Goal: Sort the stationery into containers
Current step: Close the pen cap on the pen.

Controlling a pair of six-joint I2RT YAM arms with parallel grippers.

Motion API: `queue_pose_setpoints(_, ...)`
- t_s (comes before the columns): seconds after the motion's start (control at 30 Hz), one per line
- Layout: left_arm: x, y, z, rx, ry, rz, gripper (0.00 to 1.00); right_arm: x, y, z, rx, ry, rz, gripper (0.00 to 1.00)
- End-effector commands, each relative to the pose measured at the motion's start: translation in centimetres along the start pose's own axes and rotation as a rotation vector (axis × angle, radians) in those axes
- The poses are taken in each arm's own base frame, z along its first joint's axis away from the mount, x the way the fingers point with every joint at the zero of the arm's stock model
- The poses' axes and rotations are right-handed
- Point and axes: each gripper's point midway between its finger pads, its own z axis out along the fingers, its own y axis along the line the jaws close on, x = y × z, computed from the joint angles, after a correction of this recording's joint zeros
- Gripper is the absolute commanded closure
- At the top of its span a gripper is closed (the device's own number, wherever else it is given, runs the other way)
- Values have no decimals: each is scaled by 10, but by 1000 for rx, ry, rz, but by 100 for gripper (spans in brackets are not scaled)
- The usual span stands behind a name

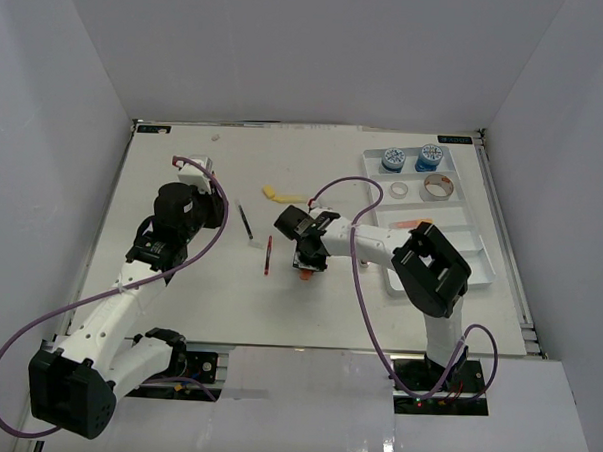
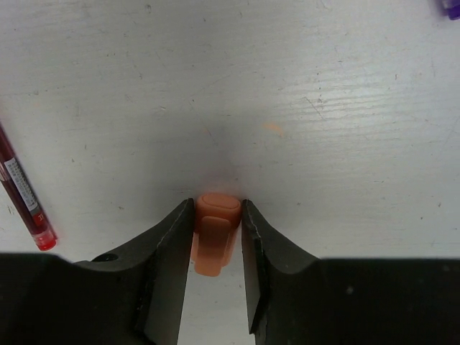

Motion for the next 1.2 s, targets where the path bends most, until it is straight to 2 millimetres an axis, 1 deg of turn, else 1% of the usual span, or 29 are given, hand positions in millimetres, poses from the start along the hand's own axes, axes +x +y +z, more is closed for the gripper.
queue_pose_setpoints(0.0,-9,-3,-5,18,-44,-9,100,2,1,2,8,-5,41,65)
queue_pose_setpoints(0.07,-8,-6,-6,40,-40,-6,100,1,0,0,3,-13,43,70)
queue_pose_setpoints(0.1,-7,-8,-6,51,-39,-5,100,2,-2,-1,6,-16,40,75)
queue_pose_setpoints(0.17,-7,-10,-6,63,-38,-6,100,-2,-1,-8,-5,-31,36,78)
queue_pose_setpoints(0.2,-7,-11,-6,70,-38,-6,100,-5,-2,-11,-9,-46,31,81)
queue_pose_setpoints(0.27,-6,-18,-6,105,-37,-5,100,-15,1,-28,-47,-89,24,85)
queue_pose_setpoints(0.3,-7,-21,-7,124,-39,-4,100,-24,4,-35,-73,-126,3,87)
queue_pose_setpoints(0.33,-7,-26,-8,150,-42,-1,100,-35,8,-53,-114,-168,4,90)
queue_pose_setpoints(0.37,-9,-35,-9,205,-47,4,100,-44,11,-63,-142,-203,-6,91)
queue_pose_setpoints(0.4,-8,-41,-11,242,-50,11,100,-62,16,-85,-192,-283,-45,92)
queue_pose_setpoints(0.43,-9,-47,-13,277,-54,17,100,-73,19,-99,-211,-328,-51,92)
queue_pose_setpoints(0.47,-11,-60,-18,358,-62,36,100,-84,20,-111,-226,-374,-61,92)
queue_pose_setpoints(0.5,-9,-66,-20,396,-62,45,100,-98,20,-126,-233,-438,-76,92)
queue_pose_setpoints(0.53,-10,-71,-22,434,-65,53,100,-116,24,-152,-283,-521,-101,92)
queue_pose_setpoints(0.57,-10,-83,-27,510,-70,70,100,-125,26,-165,-305,-571,-112,92)
queue_pose_setpoints(0.6,-7,-88,-29,543,-63,75,100,-143,30,-195,-360,-672,-128,92)
queue_pose_setpoints(0.67,-7,-101,-36,638,-73,102,100,-158,31,-220,-402,-763,-136,92)
queue_pose_setpoints(0.7,-6,-105,-38,666,-70,108,100,-163,32,-235,-430,-805,-143,92)
queue_pose_setpoints(0.73,-6,-109,-41,697,-72,115,100,-170,31,-253,-450,-858,-172,92)
queue_pose_setpoints(0.77,-5,-112,-44,726,-73,124,100,-181,36,-271,-491,-919,-158,92)
queue_pose_setpoints(0.83,-4,-122,-53,803,-76,143,100,-189,36,-292,-511,-991,-189,92)
queue_pose_setpoints(0.87,-3,-124,-56,826,-75,150,100,-196,41,-310,-565,-1048,-171,92)
queue_pose_setpoints(0.9,-1,-128,-61,862,-71,155,100,-198,44,-316,-586,-1067,-176,92)
queue_pose_setpoints(0.93,0,-130,-62,880,-70,157,100,-202,48,-329,-621,-1108,-176,92)
queue_pose_setpoints(1.03,2,-137,-68,939,-62,159,100,-201,60,-344,-713,-1147,-194,92)
queue_pose_setpoints(1.07,4,-138,-68,944,-55,155,100,-201,66,-356,-770,-1178,-193,92)
queue_pose_setpoints(1.17,4,-139,-68,946,-56,156,100,-196,77,-361,-830,-1190,-210,92)
